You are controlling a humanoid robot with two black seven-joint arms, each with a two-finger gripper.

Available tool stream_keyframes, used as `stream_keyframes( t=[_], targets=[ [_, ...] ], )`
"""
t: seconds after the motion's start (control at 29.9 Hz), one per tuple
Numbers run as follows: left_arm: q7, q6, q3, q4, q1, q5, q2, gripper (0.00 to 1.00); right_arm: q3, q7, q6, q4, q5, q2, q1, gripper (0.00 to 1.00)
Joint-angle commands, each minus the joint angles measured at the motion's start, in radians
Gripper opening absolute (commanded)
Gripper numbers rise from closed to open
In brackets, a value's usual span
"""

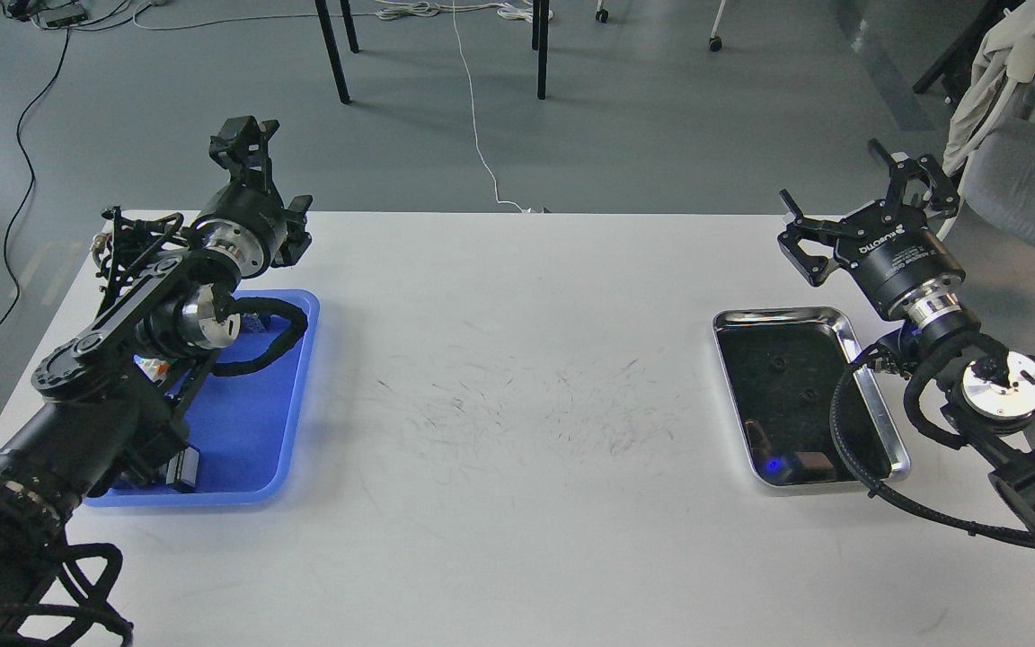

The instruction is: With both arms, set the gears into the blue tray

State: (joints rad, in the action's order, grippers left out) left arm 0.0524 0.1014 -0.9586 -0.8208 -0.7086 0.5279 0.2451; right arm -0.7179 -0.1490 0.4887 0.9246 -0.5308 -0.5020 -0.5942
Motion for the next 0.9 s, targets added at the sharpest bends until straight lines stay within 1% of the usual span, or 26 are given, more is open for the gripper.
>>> stream_keyframes(
  t=[0.0, 0.37, 0.43, 0.47, 0.57, 0.6, 0.7, 0.87],
  targets=[
    [0.0, 0.0, 0.0, 0.002, -0.008, 0.001, -0.003, 0.98, -0.017, 0.0, 0.0, -0.006, 0.0, 0.01, -0.003, 0.99],
    [0.001, -0.009, -0.005, 0.0, -0.005, -0.003, 0.013, 0.98, -0.003, 0.002, 0.0, -0.026, 0.002, 0.037, -0.01, 0.99],
    [-0.009, -0.028, -0.014, 0.0, -0.003, -0.009, 0.029, 0.98, 0.005, 0.008, 0.0, -0.029, 0.005, 0.049, -0.009, 0.99],
    [-0.012, -0.046, -0.015, 0.002, -0.003, -0.026, 0.042, 0.98, 0.014, 0.009, 0.0, -0.029, 0.015, 0.053, -0.009, 0.99],
    [-0.012, -0.045, -0.011, 0.0, -0.002, -0.106, 0.066, 0.98, 0.046, 0.009, 0.0, -0.012, 0.1, 0.054, -0.015, 0.99],
    [-0.006, -0.045, -0.005, 0.0, 0.001, -0.121, 0.074, 0.98, 0.051, 0.009, 0.0, -0.009, 0.118, 0.054, -0.019, 0.99],
    [0.0, -0.051, -0.003, 0.0, 0.006, -0.135, 0.08, 0.98, 0.078, 0.011, 0.0, -0.013, 0.13, 0.021, -0.036, 0.99],
    [0.02, -0.054, -0.003, -0.003, 0.014, -0.137, 0.079, 0.98, 0.282, 0.006, 0.0, 0.014, 0.124, -0.14, -0.153, 0.99]
  ],
)
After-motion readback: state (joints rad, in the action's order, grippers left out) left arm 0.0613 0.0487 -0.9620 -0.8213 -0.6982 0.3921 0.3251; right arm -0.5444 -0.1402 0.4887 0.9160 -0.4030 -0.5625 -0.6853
